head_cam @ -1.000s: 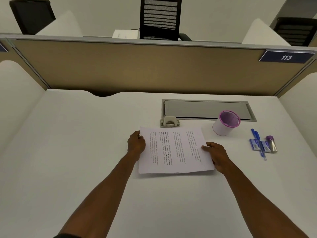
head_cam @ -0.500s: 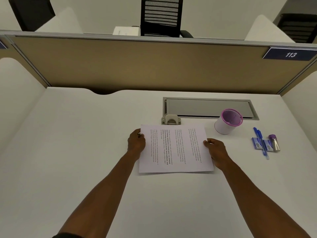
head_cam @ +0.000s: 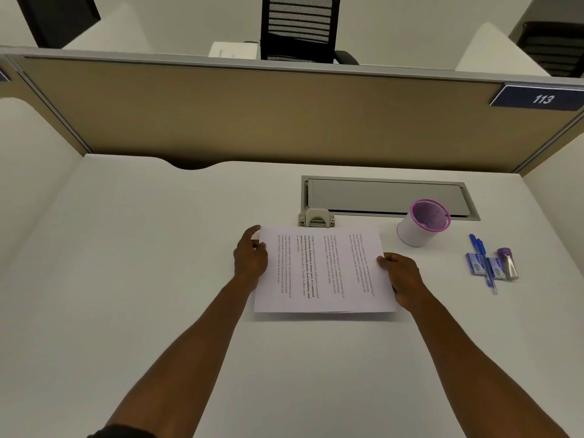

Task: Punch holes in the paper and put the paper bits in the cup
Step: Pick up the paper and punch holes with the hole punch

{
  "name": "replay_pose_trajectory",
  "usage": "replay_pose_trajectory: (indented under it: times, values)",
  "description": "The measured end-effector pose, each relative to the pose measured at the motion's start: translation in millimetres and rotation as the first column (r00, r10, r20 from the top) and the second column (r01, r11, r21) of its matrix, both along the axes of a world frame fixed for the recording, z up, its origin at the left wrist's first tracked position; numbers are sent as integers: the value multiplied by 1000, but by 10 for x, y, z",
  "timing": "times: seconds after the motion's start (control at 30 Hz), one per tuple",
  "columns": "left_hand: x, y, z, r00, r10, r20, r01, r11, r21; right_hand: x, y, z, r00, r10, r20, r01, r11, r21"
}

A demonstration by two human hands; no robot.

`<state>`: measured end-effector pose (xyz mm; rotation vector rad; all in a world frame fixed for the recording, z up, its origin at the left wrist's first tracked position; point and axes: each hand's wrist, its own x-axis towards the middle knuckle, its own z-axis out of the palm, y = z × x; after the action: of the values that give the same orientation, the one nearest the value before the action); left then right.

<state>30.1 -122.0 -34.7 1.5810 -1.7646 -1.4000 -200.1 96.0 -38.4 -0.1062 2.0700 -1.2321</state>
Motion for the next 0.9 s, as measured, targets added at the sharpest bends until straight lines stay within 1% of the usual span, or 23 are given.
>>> replay_pose_trajectory:
  times: [0.1,0.37,0.63,0.9]
  values:
    - [5,-12,-9,1000,7,-7,-7,1000,8,14,-20,11,1000,-10,5,10,1000,-4]
    - [-40,-57,-67,999,-15,38,14,1000,24,15,-64,55,1000,0,7,0,1000,6]
    - [-91,-118,-79,999,-27,40,27,1000,7,-40,-112,31,1000,7,-1,-7,1000,1]
    - [-99,-145,-100,999,-23,48,24,1000,-11,-60,-187,-76,997,-27,-70,28,999,22]
